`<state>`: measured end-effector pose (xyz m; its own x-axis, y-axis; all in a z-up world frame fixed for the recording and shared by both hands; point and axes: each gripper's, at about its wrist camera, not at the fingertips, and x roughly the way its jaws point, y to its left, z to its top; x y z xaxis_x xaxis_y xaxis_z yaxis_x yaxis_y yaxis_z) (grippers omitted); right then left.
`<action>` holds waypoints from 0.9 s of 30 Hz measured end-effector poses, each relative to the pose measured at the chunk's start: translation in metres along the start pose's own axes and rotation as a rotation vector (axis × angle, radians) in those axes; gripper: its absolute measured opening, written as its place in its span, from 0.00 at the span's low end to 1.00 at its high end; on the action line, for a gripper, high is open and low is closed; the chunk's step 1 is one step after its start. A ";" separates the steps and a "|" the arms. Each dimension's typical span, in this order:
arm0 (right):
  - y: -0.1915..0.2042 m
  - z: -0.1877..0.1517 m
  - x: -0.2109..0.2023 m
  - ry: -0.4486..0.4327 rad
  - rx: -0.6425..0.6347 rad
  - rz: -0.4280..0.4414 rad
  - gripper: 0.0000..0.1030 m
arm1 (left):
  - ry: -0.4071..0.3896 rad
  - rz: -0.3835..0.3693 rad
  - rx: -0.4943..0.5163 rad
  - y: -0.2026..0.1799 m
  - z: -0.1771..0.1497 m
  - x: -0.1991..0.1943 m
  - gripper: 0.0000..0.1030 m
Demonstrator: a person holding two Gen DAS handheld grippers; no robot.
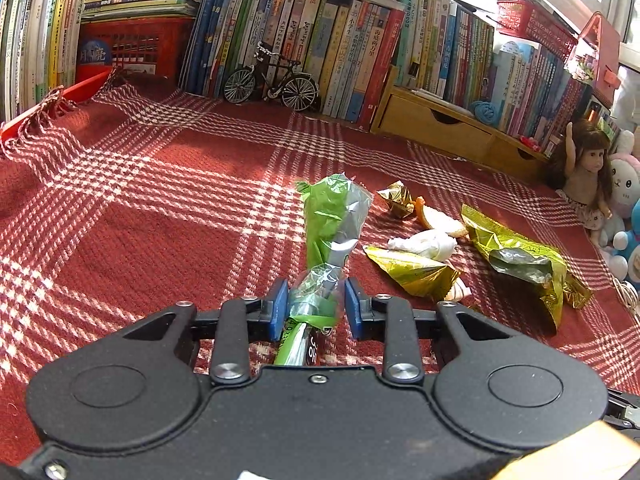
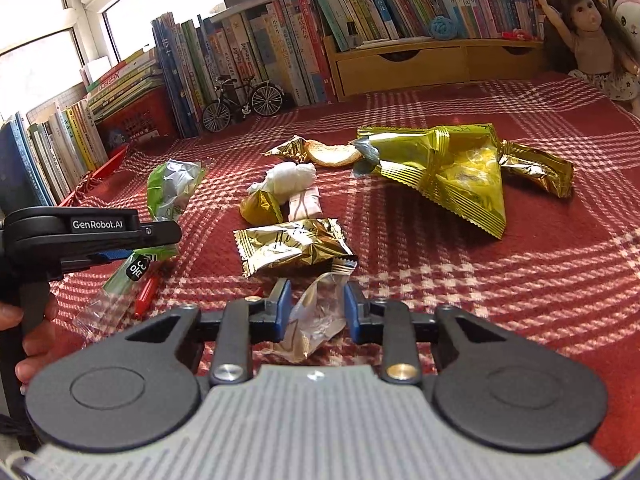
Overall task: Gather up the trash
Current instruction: 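Grasp the green-wrapped stick snack with the left tool while the right tool grasps the clear wrapper, then carry the green stick snack and clear wrapper down to the black trash bin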
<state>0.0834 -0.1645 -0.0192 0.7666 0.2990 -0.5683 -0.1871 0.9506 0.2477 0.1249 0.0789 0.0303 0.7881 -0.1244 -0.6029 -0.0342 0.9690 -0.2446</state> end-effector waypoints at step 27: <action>-0.027 -0.005 -0.056 -0.039 -0.010 -0.009 0.21 | -0.041 -0.122 0.048 -0.022 -0.037 -0.083 0.28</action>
<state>0.0428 -0.2069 0.0022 0.7918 0.2872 -0.5391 -0.1859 0.9540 0.2352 0.0382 0.0603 0.0576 0.8091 -0.2345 -0.5388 0.0927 0.9564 -0.2770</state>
